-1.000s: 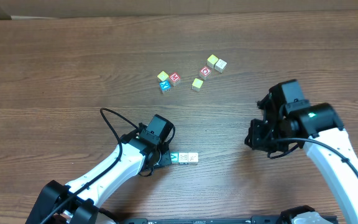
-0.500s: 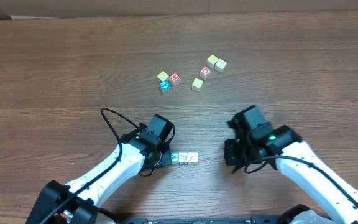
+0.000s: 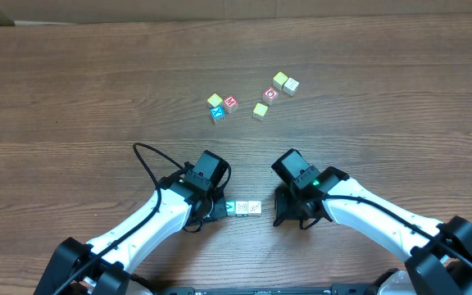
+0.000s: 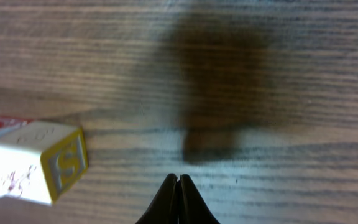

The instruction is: Flip 5 blocks

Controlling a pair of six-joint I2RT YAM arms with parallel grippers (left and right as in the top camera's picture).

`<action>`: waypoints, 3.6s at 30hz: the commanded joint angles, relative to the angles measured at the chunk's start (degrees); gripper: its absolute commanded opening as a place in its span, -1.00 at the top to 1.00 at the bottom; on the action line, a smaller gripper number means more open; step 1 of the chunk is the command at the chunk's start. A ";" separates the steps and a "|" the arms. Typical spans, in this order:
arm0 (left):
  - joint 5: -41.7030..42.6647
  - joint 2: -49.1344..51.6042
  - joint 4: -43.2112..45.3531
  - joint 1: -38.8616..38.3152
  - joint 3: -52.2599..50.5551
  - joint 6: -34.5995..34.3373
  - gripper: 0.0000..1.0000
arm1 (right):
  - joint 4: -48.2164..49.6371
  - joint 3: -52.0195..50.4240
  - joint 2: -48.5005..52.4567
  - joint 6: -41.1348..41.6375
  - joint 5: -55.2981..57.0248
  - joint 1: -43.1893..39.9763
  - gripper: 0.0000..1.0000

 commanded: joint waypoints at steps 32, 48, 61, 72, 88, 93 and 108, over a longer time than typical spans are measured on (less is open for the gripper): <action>3.23 0.37 1.95 0.22 -0.17 3.91 0.92 | 10.34 -0.46 5.25 12.66 1.75 6.38 0.92; 3.21 0.37 1.99 0.22 -0.17 4.11 0.92 | 13.73 -0.46 5.53 12.61 -0.83 7.89 0.92; 4.79 0.37 1.97 0.22 -0.17 8.28 0.92 | 13.92 -0.46 5.53 12.66 -0.04 9.20 0.92; 5.11 0.37 1.92 0.22 -0.17 11.63 0.91 | 14.78 -0.46 5.53 12.63 0.00 9.20 0.92; 3.76 0.39 2.67 0.22 -0.17 12.90 0.92 | 15.02 -0.46 5.53 14.53 -3.10 9.22 0.92; 2.97 0.39 2.93 0.22 -0.17 13.60 0.92 | 14.78 -0.46 5.53 16.24 -3.48 9.22 0.92; 1.05 2.97 4.42 0.22 -0.17 14.53 0.92 | 13.46 -0.46 5.53 21.81 -5.40 9.22 0.92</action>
